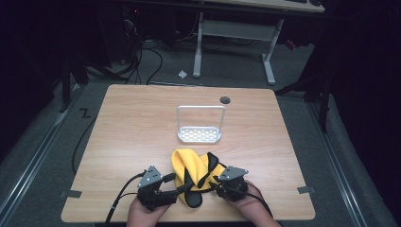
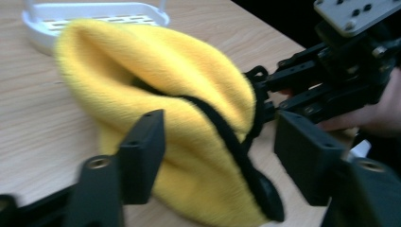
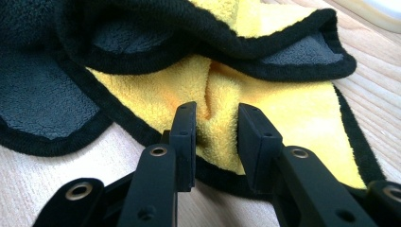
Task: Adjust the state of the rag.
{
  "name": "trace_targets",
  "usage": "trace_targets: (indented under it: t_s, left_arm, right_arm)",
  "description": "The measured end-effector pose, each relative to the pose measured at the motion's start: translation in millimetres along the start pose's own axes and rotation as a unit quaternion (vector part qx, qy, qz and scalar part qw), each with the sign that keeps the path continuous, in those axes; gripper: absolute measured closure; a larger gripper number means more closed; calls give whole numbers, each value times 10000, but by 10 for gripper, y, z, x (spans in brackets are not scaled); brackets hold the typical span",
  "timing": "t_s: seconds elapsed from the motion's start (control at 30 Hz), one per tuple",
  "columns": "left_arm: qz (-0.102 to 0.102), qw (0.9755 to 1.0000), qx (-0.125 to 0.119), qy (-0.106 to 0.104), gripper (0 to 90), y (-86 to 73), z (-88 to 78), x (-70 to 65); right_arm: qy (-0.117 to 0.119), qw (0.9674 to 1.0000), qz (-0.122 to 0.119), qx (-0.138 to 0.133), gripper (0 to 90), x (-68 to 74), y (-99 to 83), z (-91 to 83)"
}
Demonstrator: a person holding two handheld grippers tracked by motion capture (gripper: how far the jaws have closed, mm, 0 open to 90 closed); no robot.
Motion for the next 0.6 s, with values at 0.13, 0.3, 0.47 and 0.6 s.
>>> trace_targets:
  t_s: [0.13, 0.3, 0.47, 0.6]
  left_arm:
    - [217, 9981, 376, 434, 333, -61, 132, -16]
    - [206, 9961, 778, 368, 768, -214, 173, 95]
    - [190, 9961, 763, 402, 816, -252, 109, 166]
    - [24, 9957, 792, 480, 816, -340, -2, 302]
  right_arm:
    - [-23, 10000, -61, -20, 700, 5, -1, 2]
    - [-45, 9998, -193, 73, 829, 15, -5, -20]
    - [-126, 9997, -187, 82, 843, -54, -4, -34]
    - [-303, 9995, -44, 30, 842, -200, -7, -58]
Point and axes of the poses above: each handheld gripper's, and its own axes: z roughly forward along the jaws, y roughly out of its top, x roughly to its left, the point moved 5 cm from there along z, roughly forward along the jaws, and after that the axes turned 10 degrees about z, right-handed, at the moved point
